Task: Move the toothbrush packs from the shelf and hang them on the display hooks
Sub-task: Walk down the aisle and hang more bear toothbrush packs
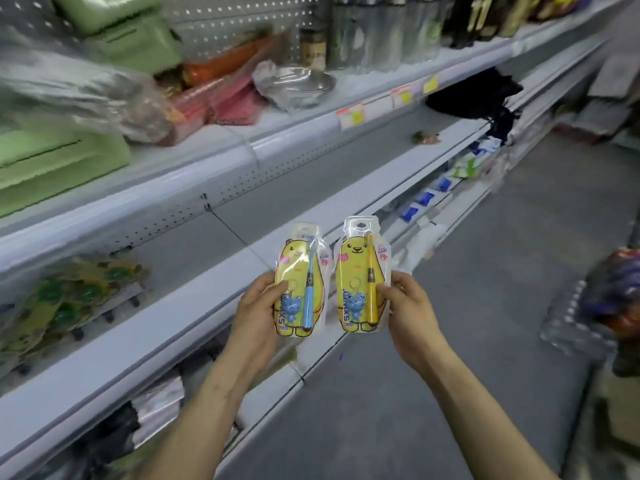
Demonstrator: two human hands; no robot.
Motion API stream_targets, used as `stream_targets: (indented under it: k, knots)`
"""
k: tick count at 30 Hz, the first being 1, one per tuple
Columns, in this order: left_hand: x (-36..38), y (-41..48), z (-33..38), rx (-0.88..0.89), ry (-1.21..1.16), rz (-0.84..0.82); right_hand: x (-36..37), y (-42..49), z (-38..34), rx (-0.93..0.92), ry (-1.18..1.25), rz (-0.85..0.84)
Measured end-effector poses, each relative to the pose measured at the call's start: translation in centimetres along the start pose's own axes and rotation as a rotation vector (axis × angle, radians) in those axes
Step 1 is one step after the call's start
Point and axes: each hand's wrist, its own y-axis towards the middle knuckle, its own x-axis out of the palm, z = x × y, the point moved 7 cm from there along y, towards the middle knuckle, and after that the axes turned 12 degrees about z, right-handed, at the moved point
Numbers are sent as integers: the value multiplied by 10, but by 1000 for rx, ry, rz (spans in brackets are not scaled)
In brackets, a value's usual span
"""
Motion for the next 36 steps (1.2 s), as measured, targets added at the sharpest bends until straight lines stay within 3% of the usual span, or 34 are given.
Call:
stream_targets:
  k: [7, 14, 24, 36]
  knots:
    - [232, 14, -31, -62, -2, -241, -161, 93, -86, -91, 33, 236]
    - [433, 18, -70, -133, 12, -434, -306, 181, -160, -114, 68, 365]
    - [705, 82, -119, -183, 164, -654, -452, 330, -242, -205, 144, 635]
    - [1052, 123, -119, -181, 239, -1036, -597, 459, -378, -342, 241, 1055]
